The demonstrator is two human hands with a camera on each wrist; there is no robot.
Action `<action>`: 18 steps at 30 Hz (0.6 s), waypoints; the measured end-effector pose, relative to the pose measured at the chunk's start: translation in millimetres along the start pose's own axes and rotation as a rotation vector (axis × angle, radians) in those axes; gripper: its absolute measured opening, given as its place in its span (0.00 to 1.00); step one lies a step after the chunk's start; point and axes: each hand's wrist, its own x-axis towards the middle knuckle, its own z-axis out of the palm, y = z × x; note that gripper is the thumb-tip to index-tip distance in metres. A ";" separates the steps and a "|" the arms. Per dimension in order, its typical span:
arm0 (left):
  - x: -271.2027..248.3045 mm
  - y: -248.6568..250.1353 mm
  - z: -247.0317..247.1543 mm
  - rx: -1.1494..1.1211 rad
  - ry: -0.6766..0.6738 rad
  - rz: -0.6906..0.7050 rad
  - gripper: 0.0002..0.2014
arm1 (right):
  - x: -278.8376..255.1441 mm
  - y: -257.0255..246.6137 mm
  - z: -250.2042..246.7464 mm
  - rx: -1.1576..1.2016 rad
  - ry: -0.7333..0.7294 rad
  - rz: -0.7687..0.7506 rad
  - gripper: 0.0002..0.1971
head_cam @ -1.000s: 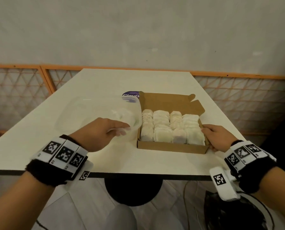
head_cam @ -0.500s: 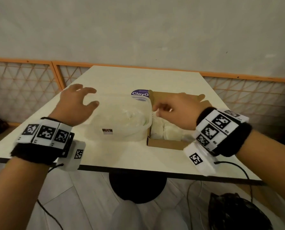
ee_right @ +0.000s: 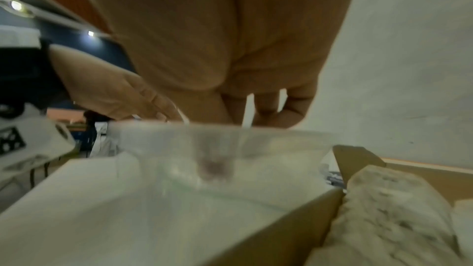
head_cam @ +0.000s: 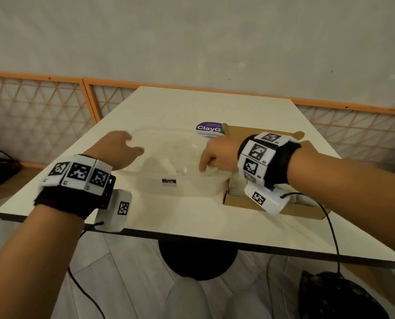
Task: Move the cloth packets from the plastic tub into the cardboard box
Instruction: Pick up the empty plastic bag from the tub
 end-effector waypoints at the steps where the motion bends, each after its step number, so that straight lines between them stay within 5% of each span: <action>1: -3.0 2.7 -1.7 -0.070 0.093 0.046 0.28 | -4.7 2.0 -3.4 0.053 0.092 0.004 0.18; 4: -11.4 21.0 -8.7 -0.281 0.172 0.100 0.33 | -22.7 8.8 -6.3 0.129 0.314 -0.050 0.17; 9: -21.0 58.3 -8.6 -0.992 -0.371 0.037 0.18 | -45.9 6.5 12.3 0.050 0.457 -0.284 0.17; 12: -24.2 73.0 1.2 -1.090 -0.325 0.144 0.05 | -68.4 16.3 22.1 0.173 0.758 -0.296 0.12; 15: -30.0 88.7 13.1 -1.159 -0.336 0.256 0.16 | -91.4 30.6 32.8 0.920 1.007 0.155 0.15; 18: -42.0 108.4 25.7 -1.098 -0.369 0.389 0.19 | -109.7 29.1 45.5 1.794 0.608 0.252 0.32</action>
